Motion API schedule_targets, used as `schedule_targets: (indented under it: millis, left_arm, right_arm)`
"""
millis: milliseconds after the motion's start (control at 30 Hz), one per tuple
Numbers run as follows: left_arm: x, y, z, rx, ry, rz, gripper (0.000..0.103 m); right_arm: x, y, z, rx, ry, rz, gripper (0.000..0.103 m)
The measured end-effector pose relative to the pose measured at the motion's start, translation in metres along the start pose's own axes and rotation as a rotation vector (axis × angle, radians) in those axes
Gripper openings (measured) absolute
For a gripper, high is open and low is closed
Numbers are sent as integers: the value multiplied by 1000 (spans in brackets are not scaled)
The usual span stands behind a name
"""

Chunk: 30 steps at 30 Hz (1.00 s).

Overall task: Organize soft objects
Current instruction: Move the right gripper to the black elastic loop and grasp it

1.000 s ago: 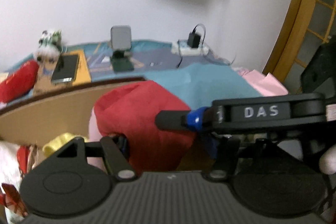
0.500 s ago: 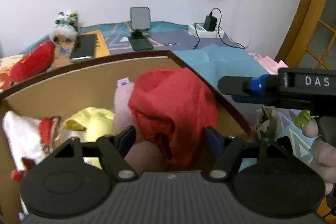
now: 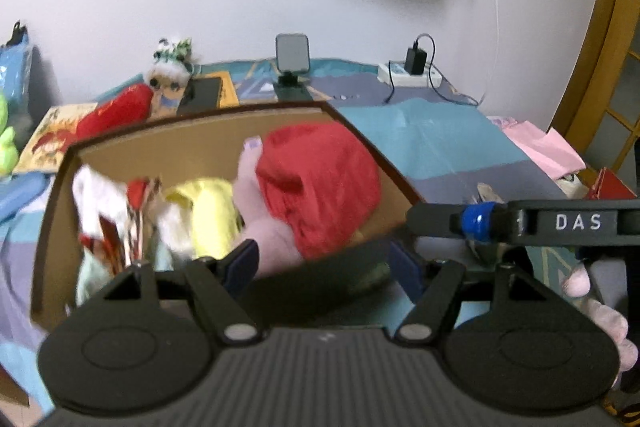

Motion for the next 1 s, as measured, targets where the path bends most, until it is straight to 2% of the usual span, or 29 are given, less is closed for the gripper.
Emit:
schedule_targets:
  millis: [200, 467, 700, 900, 1000]
  left_arm:
    - [-38, -33, -1, 0, 63, 31, 72]
    - [-79, -91, -29, -113, 169, 44, 72]
    - [-87, -150, -71, -223, 229, -11, 73]
    - [-88, -183, -110, -259, 267, -51, 73]
    - [-92, -192, -127, -253, 294, -78, 73]
  right_arm:
    - [-34, -23, 17, 1, 84, 36, 28]
    - [-53, -86, 52, -70, 117, -29, 28]
    - [-53, -142, 75, -137, 90, -138, 28]
    - [-53, -167, 73, -146, 91, -191, 28]
    - [-52, -176, 65, -129, 107, -220, 28]
Point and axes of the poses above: each gripper's, at about its wrist camera, not at the fingertips, and z roughly against the way its jaws point, y to its left, x to its top, the point moved 9 cm from there along -z, roughly the way its jaws point, and after that the axes turned 11 degrees about -x, right-handed, at the moved point
